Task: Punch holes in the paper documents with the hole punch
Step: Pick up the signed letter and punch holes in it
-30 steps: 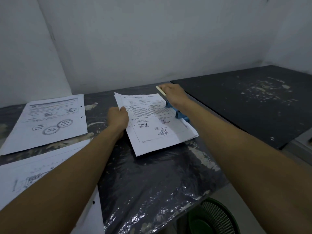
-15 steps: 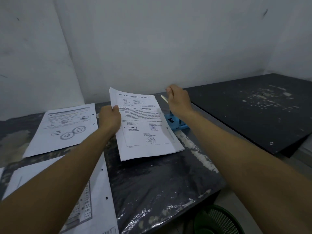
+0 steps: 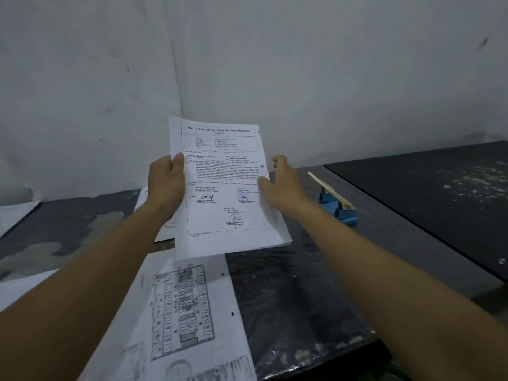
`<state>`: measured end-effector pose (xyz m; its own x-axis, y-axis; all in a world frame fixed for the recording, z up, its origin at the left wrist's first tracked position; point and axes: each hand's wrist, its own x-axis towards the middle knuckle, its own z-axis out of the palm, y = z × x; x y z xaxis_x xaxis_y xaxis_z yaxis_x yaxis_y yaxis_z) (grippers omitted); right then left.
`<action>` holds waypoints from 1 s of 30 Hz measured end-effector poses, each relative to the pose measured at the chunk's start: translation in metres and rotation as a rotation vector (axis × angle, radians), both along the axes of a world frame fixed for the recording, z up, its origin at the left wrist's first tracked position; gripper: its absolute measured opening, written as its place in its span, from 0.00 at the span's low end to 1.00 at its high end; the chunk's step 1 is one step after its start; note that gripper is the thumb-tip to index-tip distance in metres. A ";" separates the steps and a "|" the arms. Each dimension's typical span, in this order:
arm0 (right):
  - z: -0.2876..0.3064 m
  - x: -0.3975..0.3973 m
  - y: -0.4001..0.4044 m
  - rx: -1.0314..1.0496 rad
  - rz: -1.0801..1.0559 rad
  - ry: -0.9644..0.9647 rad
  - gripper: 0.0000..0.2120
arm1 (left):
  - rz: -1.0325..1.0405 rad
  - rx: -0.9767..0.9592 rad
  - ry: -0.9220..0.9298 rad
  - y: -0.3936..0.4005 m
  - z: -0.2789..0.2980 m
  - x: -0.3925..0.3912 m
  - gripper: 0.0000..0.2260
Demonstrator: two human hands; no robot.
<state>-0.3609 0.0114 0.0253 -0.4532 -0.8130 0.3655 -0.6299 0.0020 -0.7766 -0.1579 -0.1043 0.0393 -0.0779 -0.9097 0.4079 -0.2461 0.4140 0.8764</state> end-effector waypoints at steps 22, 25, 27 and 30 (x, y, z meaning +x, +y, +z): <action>-0.012 0.196 -0.117 0.113 0.202 -0.404 0.04 | 0.387 0.068 -0.414 -0.098 -0.022 0.218 0.16; -0.019 0.222 -0.138 0.156 0.191 -0.389 0.04 | 0.407 0.065 -0.523 -0.116 -0.030 0.239 0.13; -0.026 0.238 -0.152 0.178 0.187 -0.376 0.08 | 0.418 0.035 -0.595 -0.130 -0.035 0.250 0.11; -0.034 0.255 -0.169 0.218 0.202 -0.330 0.07 | 0.411 0.022 -0.684 -0.153 -0.044 0.263 0.10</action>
